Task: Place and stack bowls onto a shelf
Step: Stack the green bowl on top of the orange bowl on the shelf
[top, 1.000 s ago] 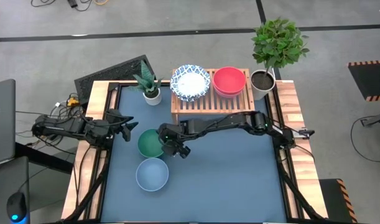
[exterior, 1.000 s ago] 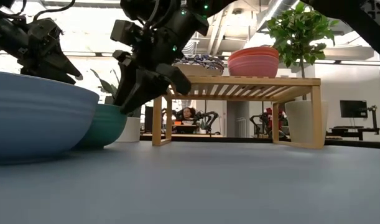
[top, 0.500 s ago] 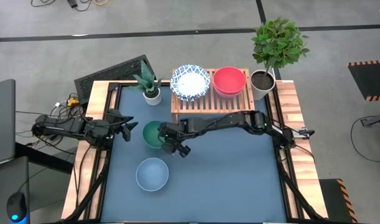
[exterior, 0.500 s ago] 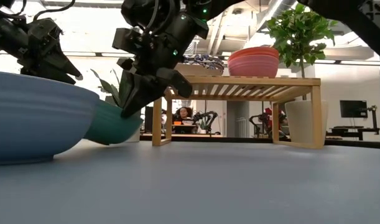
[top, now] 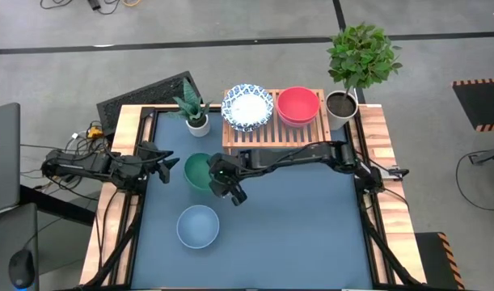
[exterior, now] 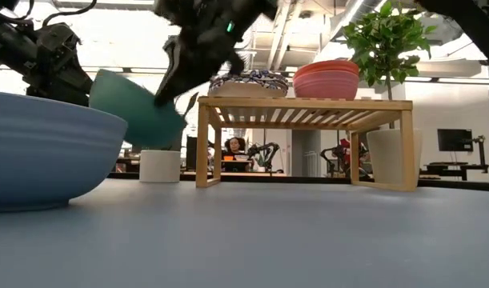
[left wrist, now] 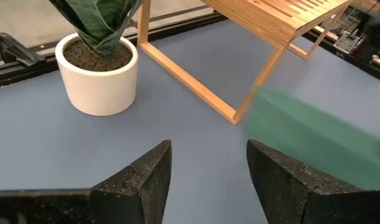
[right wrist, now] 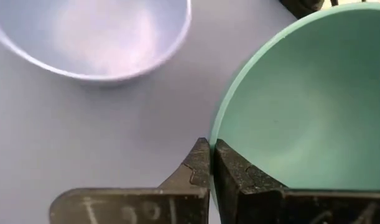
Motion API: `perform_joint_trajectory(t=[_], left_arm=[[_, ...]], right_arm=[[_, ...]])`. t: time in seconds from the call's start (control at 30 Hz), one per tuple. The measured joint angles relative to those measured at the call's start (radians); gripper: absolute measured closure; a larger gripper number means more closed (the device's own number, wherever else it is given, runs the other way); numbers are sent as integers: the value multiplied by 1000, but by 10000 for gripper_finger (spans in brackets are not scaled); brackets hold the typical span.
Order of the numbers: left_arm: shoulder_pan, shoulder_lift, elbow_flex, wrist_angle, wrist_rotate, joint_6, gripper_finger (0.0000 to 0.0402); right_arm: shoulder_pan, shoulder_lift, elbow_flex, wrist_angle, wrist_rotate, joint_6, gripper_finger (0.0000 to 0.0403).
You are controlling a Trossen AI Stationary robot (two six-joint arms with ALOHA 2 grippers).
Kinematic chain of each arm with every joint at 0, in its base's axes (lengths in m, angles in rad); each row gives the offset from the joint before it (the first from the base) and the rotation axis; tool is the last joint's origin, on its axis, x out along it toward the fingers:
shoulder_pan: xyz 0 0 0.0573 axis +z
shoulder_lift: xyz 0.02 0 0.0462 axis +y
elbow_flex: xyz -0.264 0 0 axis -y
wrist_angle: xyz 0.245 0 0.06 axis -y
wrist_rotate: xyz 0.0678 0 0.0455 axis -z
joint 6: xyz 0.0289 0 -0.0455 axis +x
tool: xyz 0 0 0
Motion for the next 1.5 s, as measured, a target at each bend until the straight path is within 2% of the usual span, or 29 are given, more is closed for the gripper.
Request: perform_joint_trajectory(t=[0.2,0.3,0.57,0.7,0.97,1.17,1.5], left_arm=[[0,0,0,0,0,0,209],[0,0,0,0,-2,0,209],[0,0,0,0,-2,0,209],[0,0,0,0,-2,0,209],[0,0,0,0,-2,0,209],[0,0,0,0,-10,0,209],[0,0,0,0,-21,1,209]], right_arm=[[40,-143,0,-56,-17,46,379],[61,-225,0,-104,35,78,379],[99,-451,0,-336,515,101,379],[54,-535,0,-461,668,185,379],[-147,-591,0,-716,662,371,379],[-275,-572,0,-784,510,373,379],[-371,-567,0,-855,394,384,379]])
